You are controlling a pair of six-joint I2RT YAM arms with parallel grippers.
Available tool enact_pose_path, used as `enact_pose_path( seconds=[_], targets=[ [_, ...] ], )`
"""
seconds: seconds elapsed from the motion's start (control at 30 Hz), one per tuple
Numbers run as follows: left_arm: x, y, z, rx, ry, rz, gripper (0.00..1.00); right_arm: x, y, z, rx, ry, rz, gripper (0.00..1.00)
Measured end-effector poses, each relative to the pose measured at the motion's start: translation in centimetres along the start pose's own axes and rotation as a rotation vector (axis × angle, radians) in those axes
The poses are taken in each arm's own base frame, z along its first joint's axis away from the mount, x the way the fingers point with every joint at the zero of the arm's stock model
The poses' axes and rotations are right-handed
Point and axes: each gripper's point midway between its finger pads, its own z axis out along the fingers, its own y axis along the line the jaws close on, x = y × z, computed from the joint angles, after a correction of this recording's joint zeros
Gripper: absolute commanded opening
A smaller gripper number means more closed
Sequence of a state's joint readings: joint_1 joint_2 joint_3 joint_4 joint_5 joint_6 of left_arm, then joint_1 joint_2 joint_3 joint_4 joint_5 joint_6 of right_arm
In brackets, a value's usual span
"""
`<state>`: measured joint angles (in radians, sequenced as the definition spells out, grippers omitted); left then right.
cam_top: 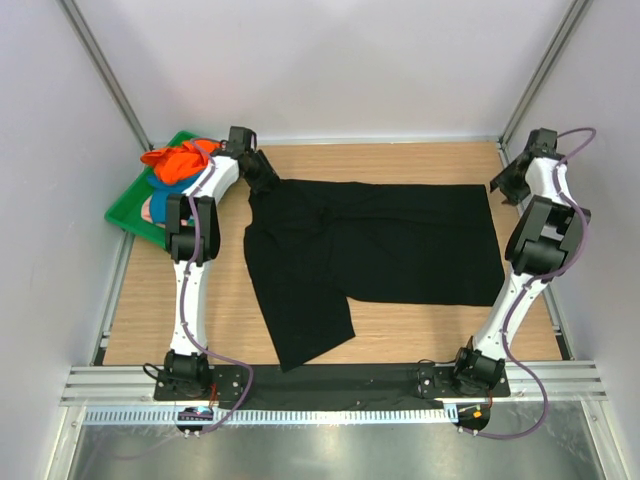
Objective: Fold and stack the t-shirts
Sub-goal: Fold the tshirt
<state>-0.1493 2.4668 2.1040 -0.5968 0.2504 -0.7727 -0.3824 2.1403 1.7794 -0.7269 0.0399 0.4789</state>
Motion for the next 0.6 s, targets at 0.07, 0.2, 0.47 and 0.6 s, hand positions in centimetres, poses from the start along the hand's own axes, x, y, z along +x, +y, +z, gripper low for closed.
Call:
enact_pose_path(
  seconds=[0.07,0.2,0.47,0.6],
  targets=[
    [0.0,0.0,0.0,0.002,0.002,0.000,0.44,-2.3,2.1,0.6,-0.066,-0.055,-0.017,0.50],
    [0.1,0.0,0.0,0.003,0.004,0.003,0.43,-4.8,5.2,2.6,-0.168,-0.119,-0.055,0.49],
    [0.6,0.2,-0.2,0.006,0.017,0.013,0.43,-2.7,6.2,6.5,-0.226,-0.053,-0.122,0.48],
    [0.6,0.1,-0.3,0.010,0.019,0.019,0.43,-3.1,6.7,6.3,-0.251,-0.065,-0.144,0.42]
  ],
)
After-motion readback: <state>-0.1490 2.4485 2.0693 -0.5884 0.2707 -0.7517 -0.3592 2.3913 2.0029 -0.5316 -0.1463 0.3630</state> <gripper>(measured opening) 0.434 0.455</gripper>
